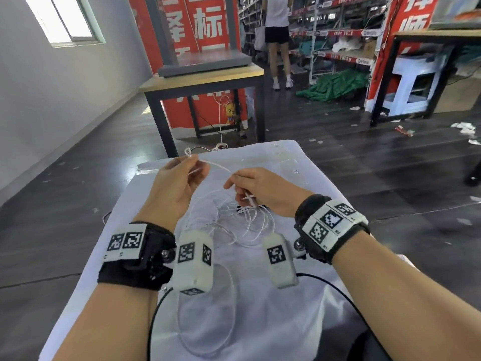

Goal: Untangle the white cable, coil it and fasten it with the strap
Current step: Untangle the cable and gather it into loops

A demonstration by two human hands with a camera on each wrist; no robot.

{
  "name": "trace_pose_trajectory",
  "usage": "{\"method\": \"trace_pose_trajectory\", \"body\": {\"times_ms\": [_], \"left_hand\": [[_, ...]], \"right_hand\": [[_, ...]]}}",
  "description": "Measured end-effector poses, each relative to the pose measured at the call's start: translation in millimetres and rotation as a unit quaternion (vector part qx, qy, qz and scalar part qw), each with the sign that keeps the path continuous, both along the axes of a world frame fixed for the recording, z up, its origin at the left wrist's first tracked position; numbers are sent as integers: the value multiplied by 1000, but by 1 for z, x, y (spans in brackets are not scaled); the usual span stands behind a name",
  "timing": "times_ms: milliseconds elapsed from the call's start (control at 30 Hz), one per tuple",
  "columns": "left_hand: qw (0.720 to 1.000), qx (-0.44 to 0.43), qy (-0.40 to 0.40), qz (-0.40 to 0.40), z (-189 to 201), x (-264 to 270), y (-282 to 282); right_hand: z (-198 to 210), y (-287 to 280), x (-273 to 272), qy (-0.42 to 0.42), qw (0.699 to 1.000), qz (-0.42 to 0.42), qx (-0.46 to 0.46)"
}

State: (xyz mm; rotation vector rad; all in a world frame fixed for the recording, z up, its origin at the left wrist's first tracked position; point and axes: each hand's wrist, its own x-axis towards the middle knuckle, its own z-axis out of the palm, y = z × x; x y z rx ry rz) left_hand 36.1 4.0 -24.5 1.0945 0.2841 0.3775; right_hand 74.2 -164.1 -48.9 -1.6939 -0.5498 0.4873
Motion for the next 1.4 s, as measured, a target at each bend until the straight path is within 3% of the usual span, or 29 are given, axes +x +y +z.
{"method": "trace_pose_trajectory", "body": {"times_ms": [100,167,233,333,400,533,700,933,1067,1200,1400], "left_hand": [[978,190,70,57,-10,5,0],[923,367,80,88,-12,7,1],[863,499,49,63,-11,5,-1],[778,628,-10,-19,-14,5,-9],[752,658,-19,-37,-17,5,-13],[776,629,-11,-53,-18,4,-12],[822,567,46,-2,-21,4,-2],[932,356,62,-8,-13,0,-6],[975,214,53,-38,-3,-3,-12],[991,108,41,-64,8,-5,-14],[992,0,30,-124,12,-5,-20]], "right_hand": [[-5,-8,0,14,1000,-7,20],[-7,-13,0,24,999,-13,24],[-10,-18,1,40,999,-12,30],[-10,-21,3,76,996,13,54],[-7,-20,3,91,993,32,67],[-4,-21,2,105,989,54,90],[-5,-25,1,104,988,50,104],[-10,-27,4,92,985,-60,136],[-9,-26,1,74,990,-48,114],[-8,-19,-5,46,993,-40,97],[-7,-15,-11,-2,999,-15,38]]}}
